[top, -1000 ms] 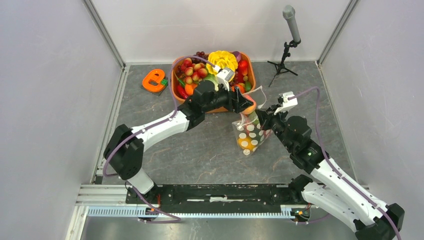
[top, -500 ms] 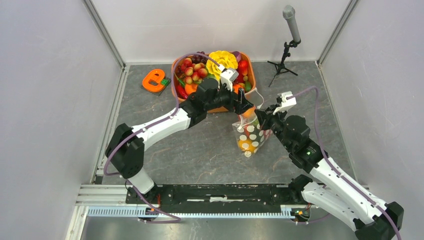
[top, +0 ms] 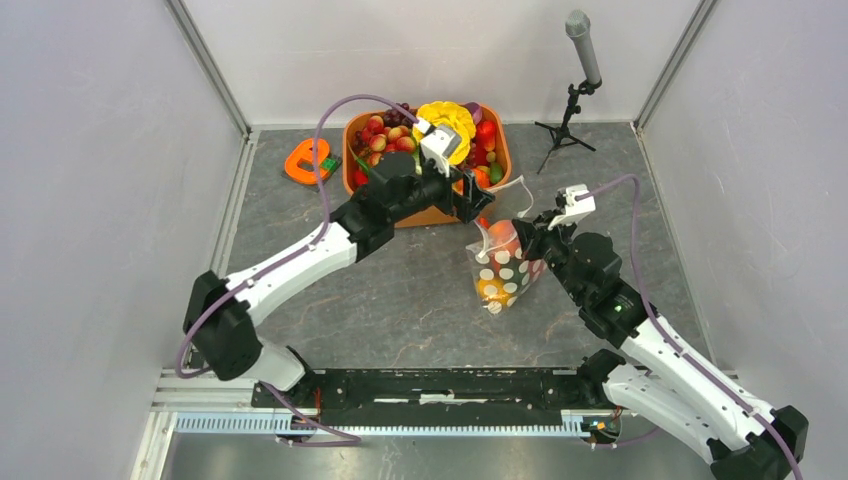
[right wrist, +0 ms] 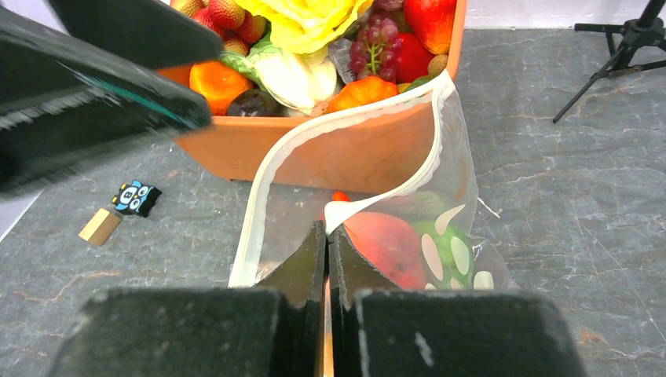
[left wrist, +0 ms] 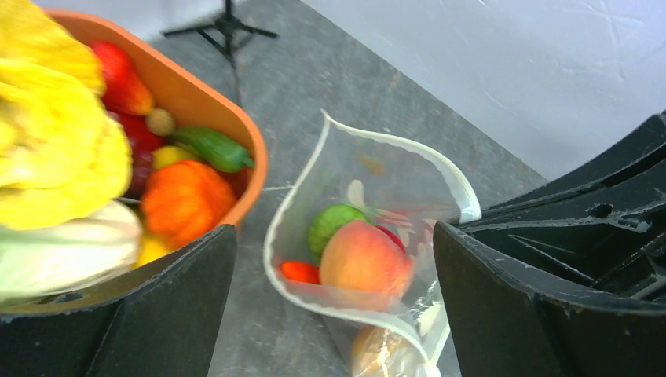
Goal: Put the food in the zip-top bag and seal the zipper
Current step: Place the fake fruit in the zipper food storage bag, then adjust the fake fruit in the bin.
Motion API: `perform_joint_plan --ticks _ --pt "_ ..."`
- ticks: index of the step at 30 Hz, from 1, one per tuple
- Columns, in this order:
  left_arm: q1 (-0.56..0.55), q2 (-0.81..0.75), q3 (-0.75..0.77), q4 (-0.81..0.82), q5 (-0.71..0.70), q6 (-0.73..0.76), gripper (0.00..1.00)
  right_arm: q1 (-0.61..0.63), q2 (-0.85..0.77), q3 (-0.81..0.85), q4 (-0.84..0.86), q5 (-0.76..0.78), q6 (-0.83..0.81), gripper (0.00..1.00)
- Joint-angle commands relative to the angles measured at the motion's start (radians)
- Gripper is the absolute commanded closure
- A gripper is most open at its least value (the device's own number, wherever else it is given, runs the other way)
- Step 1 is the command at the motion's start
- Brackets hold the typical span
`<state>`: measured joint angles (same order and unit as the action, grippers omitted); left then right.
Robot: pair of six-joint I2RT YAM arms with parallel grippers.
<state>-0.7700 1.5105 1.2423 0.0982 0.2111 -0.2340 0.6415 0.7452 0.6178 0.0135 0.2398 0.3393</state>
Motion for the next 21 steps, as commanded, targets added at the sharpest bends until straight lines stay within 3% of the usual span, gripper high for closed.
perform_joint_plan --ticks 1,3,9,21 --pt "0.007 -0.1 -0.037 -0.003 -0.192 0.11 0.0 0.004 -0.04 -0.008 0.046 0.049 -0.012 0.98" --pt "0.025 -0.119 -0.052 -0.009 -0.266 0.117 0.0 0.004 -0.038 -0.007 0.04 0.049 -0.014 0.98" --pt "0.118 -0.139 -0.071 -0.052 -0.31 0.075 0.0 0.004 -0.033 -0.013 0.04 0.041 -0.012 0.98" --pt "0.31 -0.11 -0.103 -0.133 -0.299 -0.046 0.0 0.003 -0.027 -0.014 0.037 0.05 -0.014 0.98"
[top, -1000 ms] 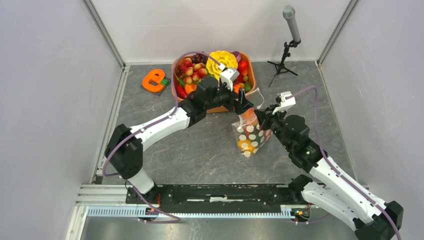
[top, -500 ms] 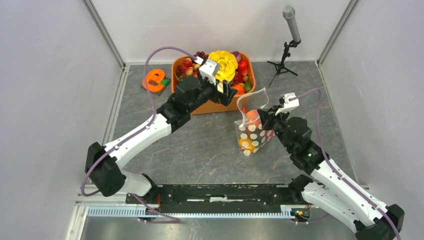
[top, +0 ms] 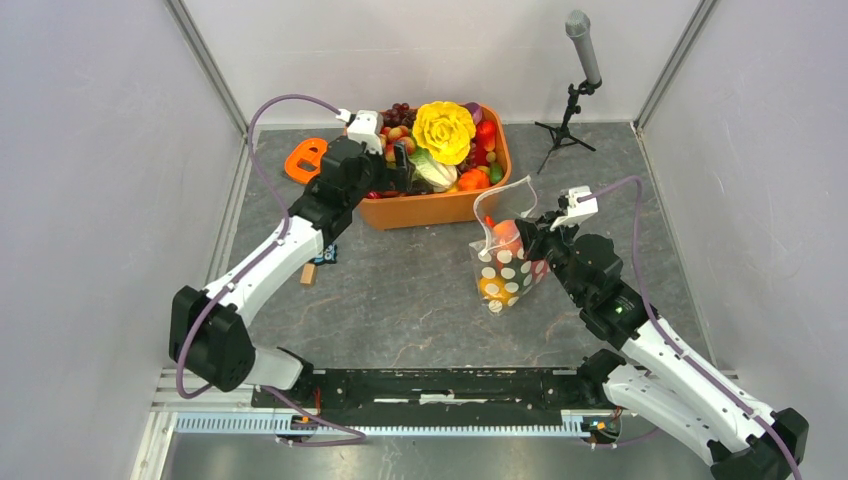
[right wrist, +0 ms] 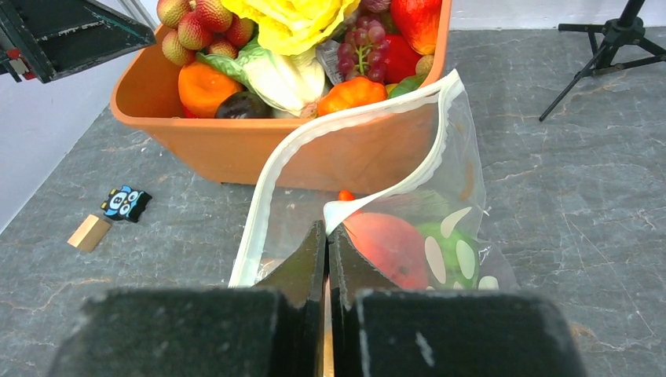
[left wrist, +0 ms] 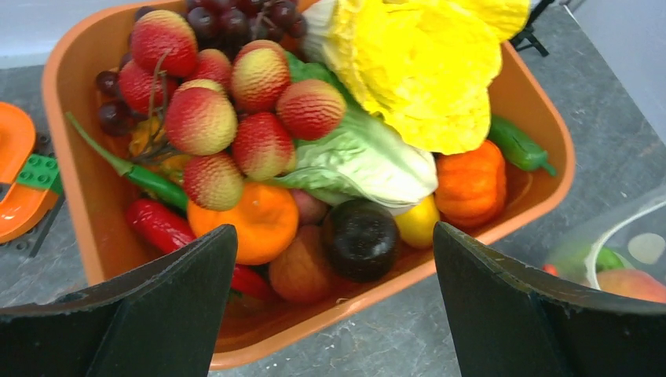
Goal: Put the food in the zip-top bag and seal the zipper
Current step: Adjust the fake fruit in the bin.
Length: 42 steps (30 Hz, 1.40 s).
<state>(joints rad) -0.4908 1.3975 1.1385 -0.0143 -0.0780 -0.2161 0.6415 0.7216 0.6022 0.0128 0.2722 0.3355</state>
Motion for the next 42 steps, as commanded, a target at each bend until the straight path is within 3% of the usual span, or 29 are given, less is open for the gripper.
perform_joint_plan --ticks 1,5,12,22,26,30,42 --pt "0.036 0.007 0.001 -0.021 -0.01 -0.066 0.0 0.004 -0.003 0.001 0.038 0.019 -0.013 0.98" --pt "0.054 0.02 0.006 -0.016 0.004 -0.082 0.03 0.004 0.0 0.002 0.035 0.023 -0.018 0.98" --pt "0.061 0.061 0.043 0.043 0.155 -0.102 0.05 0.004 0.001 0.001 0.032 0.031 -0.018 0.98" --pt "0.089 0.098 0.096 0.044 0.098 -0.083 0.04 0.004 -0.012 0.002 0.016 0.054 -0.026 0.98" --pt "0.105 0.119 0.126 0.019 -0.049 -0.074 0.03 0.004 0.0 0.006 0.021 0.044 -0.025 0.98" --pt "0.117 0.145 0.143 -0.016 -0.22 -0.198 0.1 0.004 0.0 0.002 0.025 0.046 -0.025 0.97" --pt "0.117 0.214 0.15 -0.028 -0.44 -0.561 0.17 0.004 0.005 0.01 0.027 0.035 -0.023 0.97"
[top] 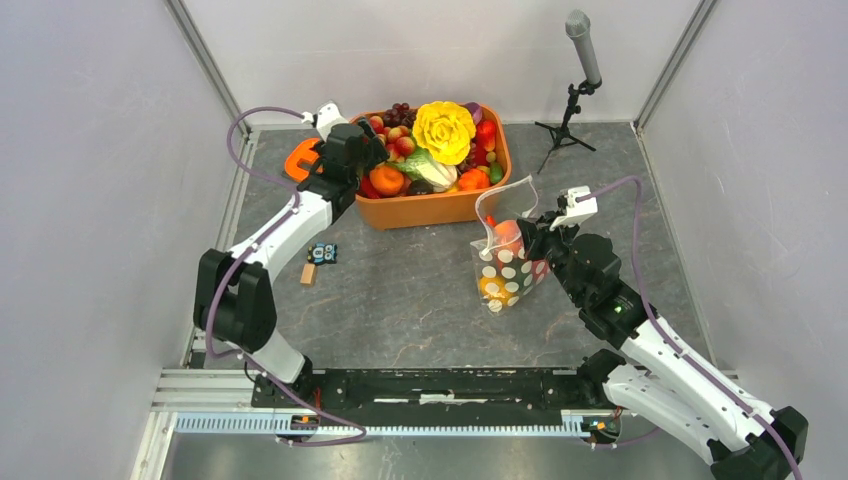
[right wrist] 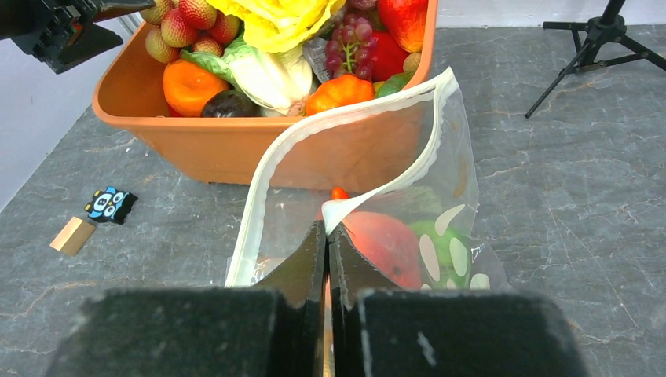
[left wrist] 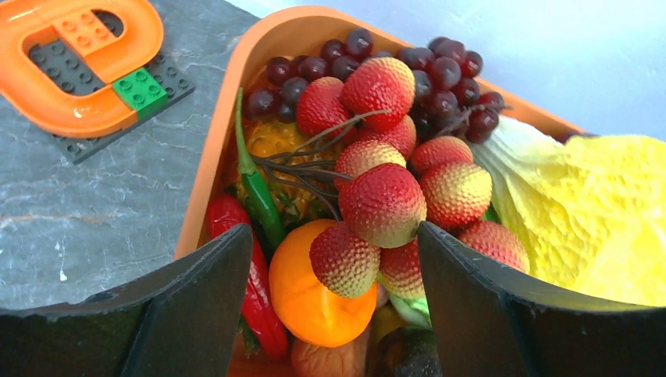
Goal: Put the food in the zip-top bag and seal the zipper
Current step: Adjust the fake fruit in the bin.
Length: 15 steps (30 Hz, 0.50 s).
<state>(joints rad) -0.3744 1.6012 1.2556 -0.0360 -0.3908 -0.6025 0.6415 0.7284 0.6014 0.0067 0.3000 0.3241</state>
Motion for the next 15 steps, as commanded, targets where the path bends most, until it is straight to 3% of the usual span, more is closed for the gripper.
perform_joint_plan --ticks 1,11,15 --pt "0.001 0.016 0.031 -0.007 -0.135 -0.181 0.17 0.004 -0.001 0.011 0.033 0.004 -0.012 0.97" --pt "0.001 0.047 0.024 -0.005 -0.163 -0.317 0.21 0.004 -0.005 0.011 0.029 0.0 -0.011 0.97" --pt "0.001 0.018 -0.045 0.13 -0.106 -0.301 0.22 0.004 -0.007 0.006 0.027 0.006 -0.011 0.97"
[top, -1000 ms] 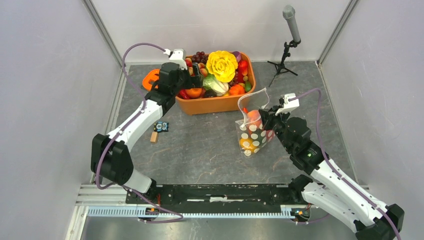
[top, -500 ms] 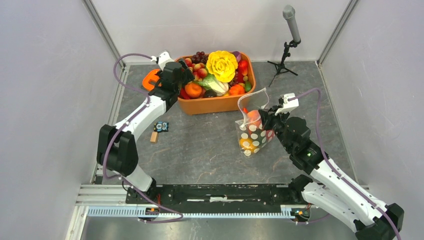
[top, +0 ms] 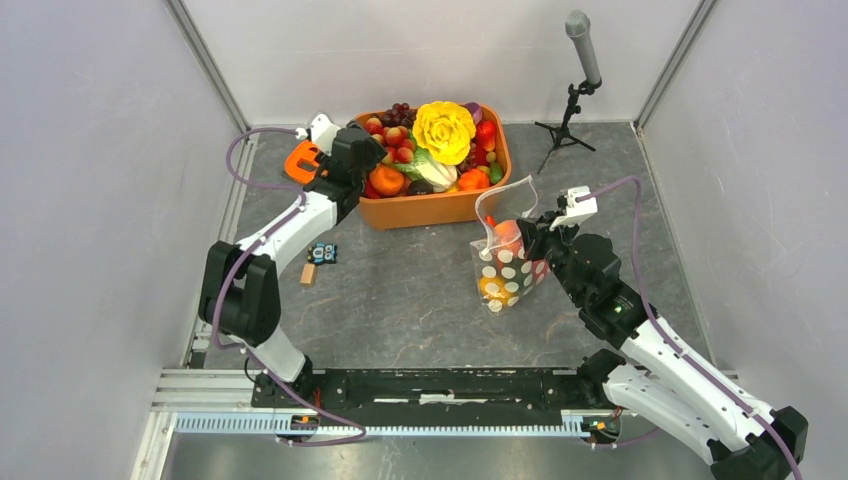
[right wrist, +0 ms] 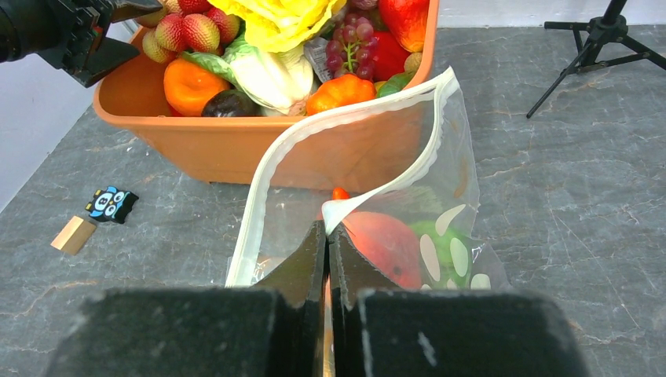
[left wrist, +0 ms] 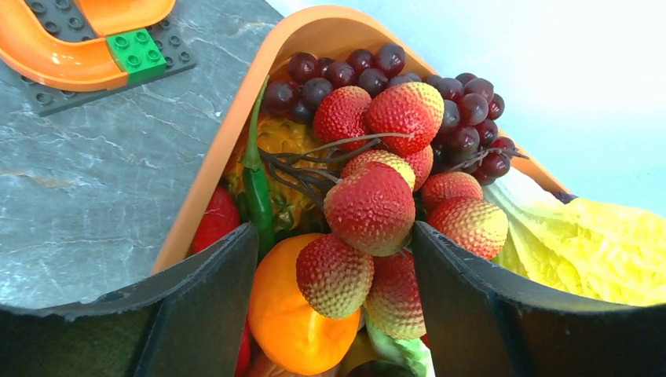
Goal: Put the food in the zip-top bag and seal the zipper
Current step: Adjust the fake fruit in the bin.
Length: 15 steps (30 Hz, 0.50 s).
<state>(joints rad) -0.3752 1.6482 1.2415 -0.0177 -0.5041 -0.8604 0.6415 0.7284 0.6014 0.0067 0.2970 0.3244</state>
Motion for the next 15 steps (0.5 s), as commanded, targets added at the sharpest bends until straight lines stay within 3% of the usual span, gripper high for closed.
perform_joint_plan --ticks 1,7,15 --pt "0.002 -0.024 -0.019 0.106 0.032 -0.029 0.24 0.004 -0.008 0.006 0.027 0.008 -0.012 0.96" --pt "0.008 0.068 0.09 0.069 0.229 0.067 0.4 0.004 -0.007 0.001 0.03 0.007 -0.012 0.97" --pt "0.007 0.056 0.087 0.037 0.356 0.177 0.74 0.004 -0.031 -0.011 0.014 0.028 -0.013 0.96"
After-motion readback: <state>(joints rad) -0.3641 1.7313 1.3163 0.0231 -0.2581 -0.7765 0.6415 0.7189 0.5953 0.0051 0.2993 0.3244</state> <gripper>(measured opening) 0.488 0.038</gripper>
